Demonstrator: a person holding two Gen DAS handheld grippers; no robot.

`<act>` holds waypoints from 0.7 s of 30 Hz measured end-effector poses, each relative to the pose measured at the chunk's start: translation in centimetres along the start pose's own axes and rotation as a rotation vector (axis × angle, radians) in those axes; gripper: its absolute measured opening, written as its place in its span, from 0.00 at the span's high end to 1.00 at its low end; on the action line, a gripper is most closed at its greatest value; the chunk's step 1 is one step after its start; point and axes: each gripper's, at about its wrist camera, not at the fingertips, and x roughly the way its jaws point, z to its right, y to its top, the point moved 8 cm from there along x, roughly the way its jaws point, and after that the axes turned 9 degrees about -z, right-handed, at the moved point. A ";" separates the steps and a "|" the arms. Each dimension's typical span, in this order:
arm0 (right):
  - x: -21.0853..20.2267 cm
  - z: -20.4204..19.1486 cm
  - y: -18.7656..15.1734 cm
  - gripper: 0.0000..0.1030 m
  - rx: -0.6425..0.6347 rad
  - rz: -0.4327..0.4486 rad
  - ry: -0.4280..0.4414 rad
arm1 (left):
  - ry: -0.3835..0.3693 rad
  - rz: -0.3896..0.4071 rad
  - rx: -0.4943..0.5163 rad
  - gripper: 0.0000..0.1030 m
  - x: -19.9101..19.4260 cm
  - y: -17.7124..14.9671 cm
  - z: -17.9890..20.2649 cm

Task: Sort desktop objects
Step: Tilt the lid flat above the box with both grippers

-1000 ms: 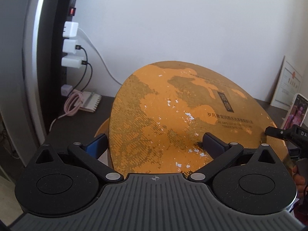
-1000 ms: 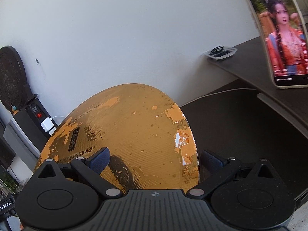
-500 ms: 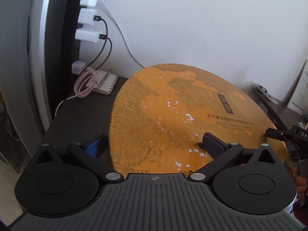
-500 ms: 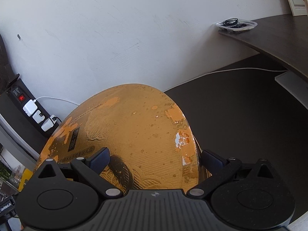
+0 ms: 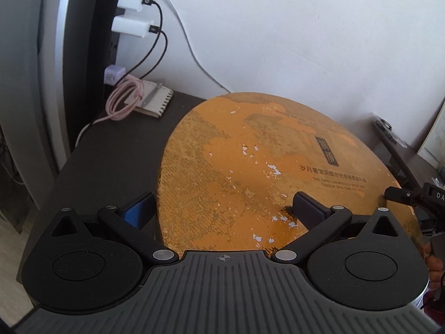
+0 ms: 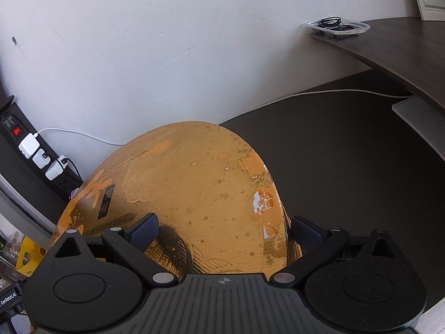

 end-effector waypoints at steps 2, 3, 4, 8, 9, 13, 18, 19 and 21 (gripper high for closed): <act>-0.1 0.0 0.0 0.00 0.001 0.003 0.001 | 0.002 0.001 0.001 0.00 0.0 -0.1 0.1; 0.0 -0.1 0.1 0.00 -0.001 0.005 0.001 | 0.003 0.000 0.001 0.00 0.0 -0.2 0.2; 0.1 -0.2 0.2 0.00 -0.002 0.008 0.001 | 0.003 -0.002 -0.002 0.00 0.0 -0.2 0.2; 0.5 -0.2 0.3 0.00 0.001 0.010 0.008 | 0.010 -0.005 0.003 0.00 0.2 -0.3 0.4; 0.6 -0.2 0.2 0.00 0.002 0.011 0.010 | 0.012 -0.005 0.005 0.00 0.2 -0.3 0.3; 1.0 -0.1 0.2 0.00 0.013 0.008 0.013 | 0.017 -0.001 0.011 0.00 0.4 0.0 0.3; 1.7 0.0 0.0 0.00 0.035 -0.002 0.018 | 0.031 0.012 0.027 0.00 0.6 0.2 0.5; 1.9 -0.1 0.0 0.00 0.038 -0.001 0.017 | 0.032 0.014 0.030 0.00 0.6 0.2 0.5; 2.1 -0.2 -0.1 0.00 0.043 -0.002 0.013 | 0.033 0.015 0.032 0.00 0.7 0.2 0.4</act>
